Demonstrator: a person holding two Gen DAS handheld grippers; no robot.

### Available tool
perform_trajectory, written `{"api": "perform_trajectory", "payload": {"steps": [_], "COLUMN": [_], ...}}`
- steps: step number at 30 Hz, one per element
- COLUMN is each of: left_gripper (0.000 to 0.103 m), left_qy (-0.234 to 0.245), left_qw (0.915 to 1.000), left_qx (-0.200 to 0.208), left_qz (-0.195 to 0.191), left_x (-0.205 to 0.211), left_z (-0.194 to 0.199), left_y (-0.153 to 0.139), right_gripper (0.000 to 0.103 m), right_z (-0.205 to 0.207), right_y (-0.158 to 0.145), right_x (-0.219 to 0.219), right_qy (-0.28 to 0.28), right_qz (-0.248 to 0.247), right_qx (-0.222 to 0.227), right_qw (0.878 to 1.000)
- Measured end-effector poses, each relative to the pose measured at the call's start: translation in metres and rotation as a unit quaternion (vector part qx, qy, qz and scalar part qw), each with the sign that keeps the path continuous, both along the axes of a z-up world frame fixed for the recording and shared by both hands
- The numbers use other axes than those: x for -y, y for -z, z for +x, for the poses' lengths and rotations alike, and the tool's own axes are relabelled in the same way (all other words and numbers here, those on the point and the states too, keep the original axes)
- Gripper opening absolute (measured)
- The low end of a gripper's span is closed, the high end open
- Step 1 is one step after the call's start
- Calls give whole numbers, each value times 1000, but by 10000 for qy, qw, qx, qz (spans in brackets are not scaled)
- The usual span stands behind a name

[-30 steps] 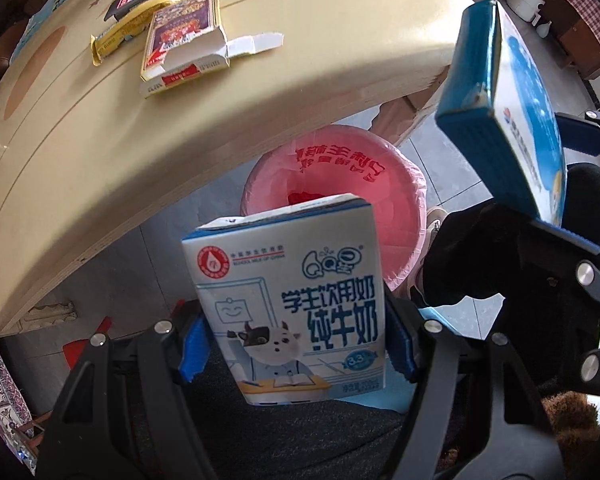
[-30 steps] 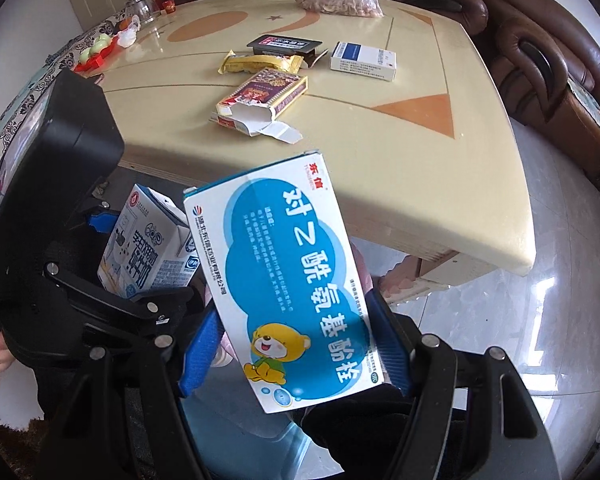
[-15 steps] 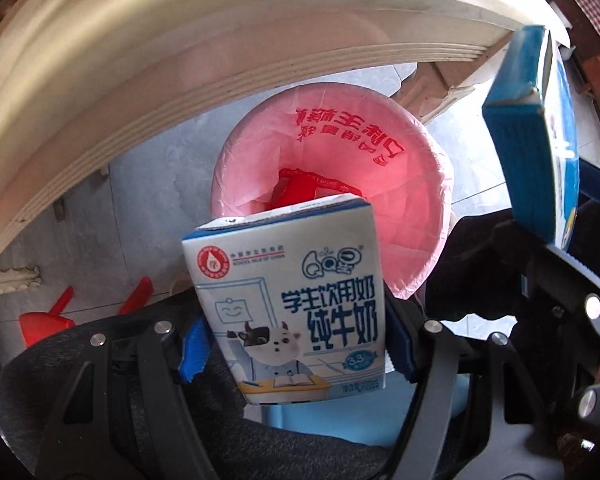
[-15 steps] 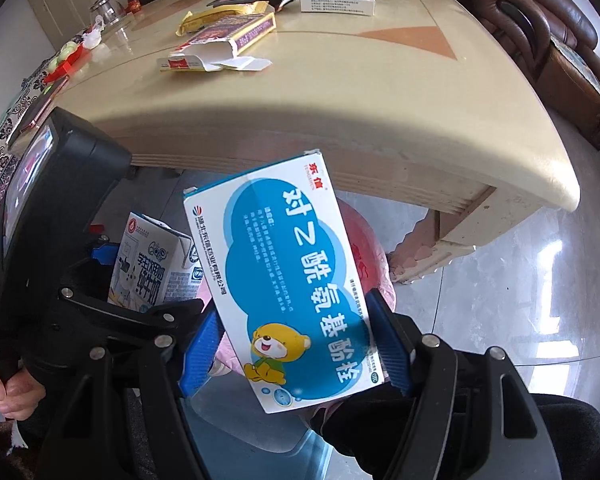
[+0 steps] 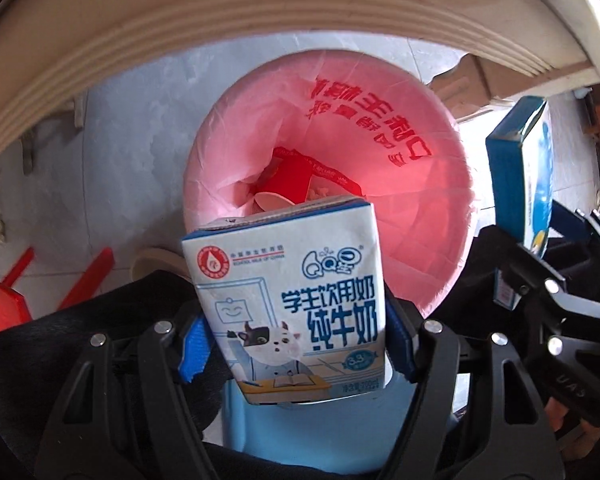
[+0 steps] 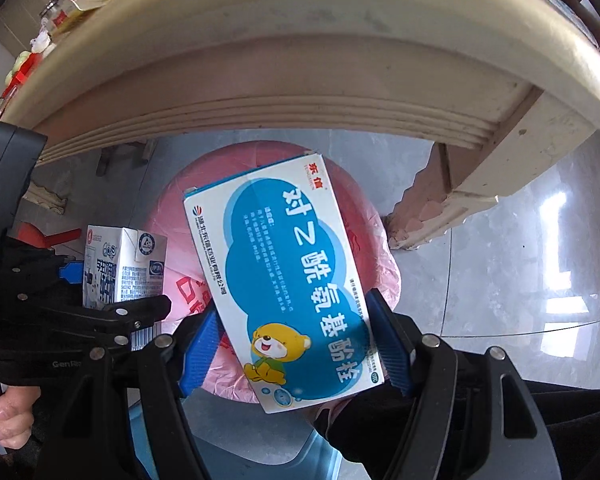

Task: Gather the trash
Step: 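Open both tools over the pink bin to drop the carton and box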

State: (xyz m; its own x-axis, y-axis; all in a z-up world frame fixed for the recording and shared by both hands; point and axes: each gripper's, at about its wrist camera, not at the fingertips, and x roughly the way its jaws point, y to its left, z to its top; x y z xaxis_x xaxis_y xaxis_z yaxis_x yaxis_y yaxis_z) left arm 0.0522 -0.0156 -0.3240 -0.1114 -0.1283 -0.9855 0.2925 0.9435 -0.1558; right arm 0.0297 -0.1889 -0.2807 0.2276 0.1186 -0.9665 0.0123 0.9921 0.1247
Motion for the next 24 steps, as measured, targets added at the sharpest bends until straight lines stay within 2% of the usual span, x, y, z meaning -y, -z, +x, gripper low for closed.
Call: {"api": "perform_trajectory", "payload": {"steps": [9, 24], "left_gripper": [69, 70], "left_qy": [-220, -297], "left_qw": [9992, 9983], "left_qx": [-339, -509], "left_qz": [32, 48], "left_x": [-1, 0], "left_z": [13, 24], "left_y": [28, 34], "right_gripper": [68, 68], "right_z": [15, 24], "right_y": [31, 57], "right_x": [3, 1], "right_qy": [-24, -52], "right_qz": [-40, 158], "right_qx": [-308, -601], "right_qw": [9995, 9981]}}
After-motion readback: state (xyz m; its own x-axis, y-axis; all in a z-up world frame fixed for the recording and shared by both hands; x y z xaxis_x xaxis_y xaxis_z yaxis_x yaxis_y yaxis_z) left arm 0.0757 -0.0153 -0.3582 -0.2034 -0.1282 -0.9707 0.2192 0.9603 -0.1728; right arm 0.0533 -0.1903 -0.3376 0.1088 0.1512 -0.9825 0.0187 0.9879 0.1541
